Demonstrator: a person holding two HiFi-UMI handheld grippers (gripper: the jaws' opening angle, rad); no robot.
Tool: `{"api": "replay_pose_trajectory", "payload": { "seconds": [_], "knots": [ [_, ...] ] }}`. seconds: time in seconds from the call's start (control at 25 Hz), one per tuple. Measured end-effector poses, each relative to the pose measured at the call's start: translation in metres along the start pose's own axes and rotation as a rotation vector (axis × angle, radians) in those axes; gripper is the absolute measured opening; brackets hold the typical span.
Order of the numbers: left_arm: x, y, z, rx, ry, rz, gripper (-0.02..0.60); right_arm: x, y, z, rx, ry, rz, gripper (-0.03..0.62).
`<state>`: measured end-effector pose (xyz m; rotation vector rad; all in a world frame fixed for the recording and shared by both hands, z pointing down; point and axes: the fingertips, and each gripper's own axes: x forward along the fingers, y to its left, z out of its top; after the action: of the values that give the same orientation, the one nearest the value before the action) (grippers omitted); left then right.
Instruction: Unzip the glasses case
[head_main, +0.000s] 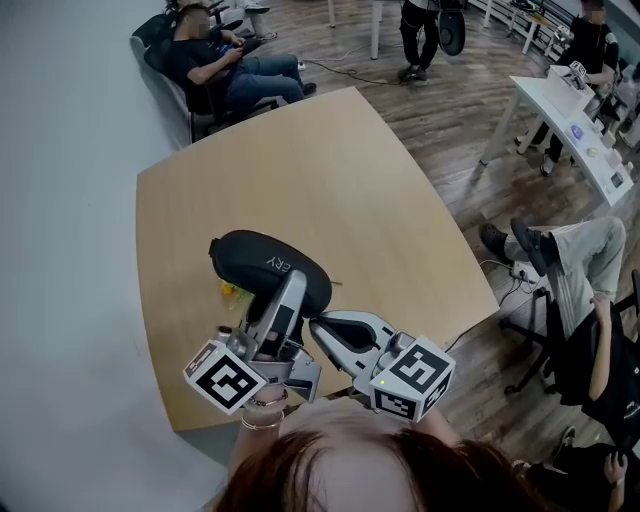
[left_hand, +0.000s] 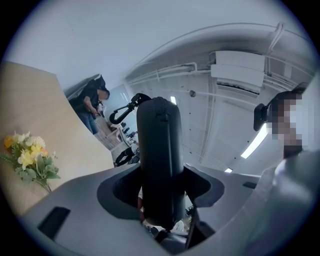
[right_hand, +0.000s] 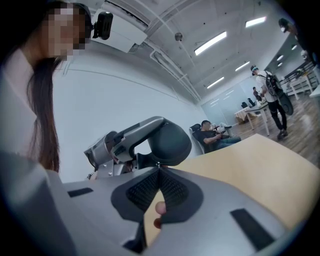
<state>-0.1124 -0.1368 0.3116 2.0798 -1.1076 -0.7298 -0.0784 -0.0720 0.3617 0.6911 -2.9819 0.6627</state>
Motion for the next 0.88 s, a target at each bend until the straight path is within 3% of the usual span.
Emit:
{"api": "replay_pose_trajectory", "payload": {
  "seconds": [0.88],
  "knots": [
    [0.003,-0.004,-0.007,0.018,0.046,-0.032,0.245,-0.013,-0.016,-0.003,0.019,0.0,-0.05,0.017]
  ]
}}
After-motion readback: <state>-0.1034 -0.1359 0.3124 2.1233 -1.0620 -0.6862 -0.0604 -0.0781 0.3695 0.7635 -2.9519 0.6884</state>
